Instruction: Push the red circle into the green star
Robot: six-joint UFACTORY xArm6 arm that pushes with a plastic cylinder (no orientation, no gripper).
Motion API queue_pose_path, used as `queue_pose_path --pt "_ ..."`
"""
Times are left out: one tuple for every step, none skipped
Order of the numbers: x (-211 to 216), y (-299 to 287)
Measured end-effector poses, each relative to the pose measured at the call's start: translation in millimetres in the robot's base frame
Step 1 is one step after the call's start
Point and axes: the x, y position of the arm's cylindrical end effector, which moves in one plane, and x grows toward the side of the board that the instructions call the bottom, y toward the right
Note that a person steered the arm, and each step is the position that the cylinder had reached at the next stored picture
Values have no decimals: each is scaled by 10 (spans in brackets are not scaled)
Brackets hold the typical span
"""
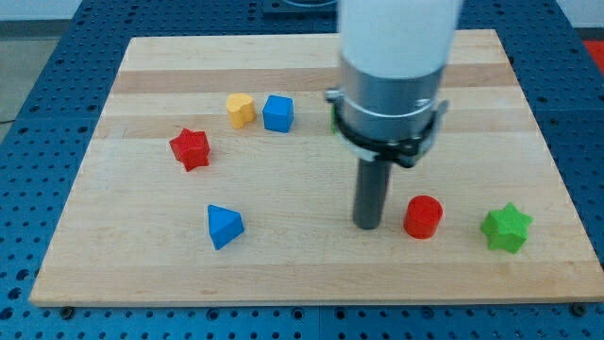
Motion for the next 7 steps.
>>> queue_pose_path --pt "-78 424" --pt "-78 875" --pt "-78 1100" --pt "-78 1150" --pt "-171 1106" --pt "-210 1105" --pt "-227 1105"
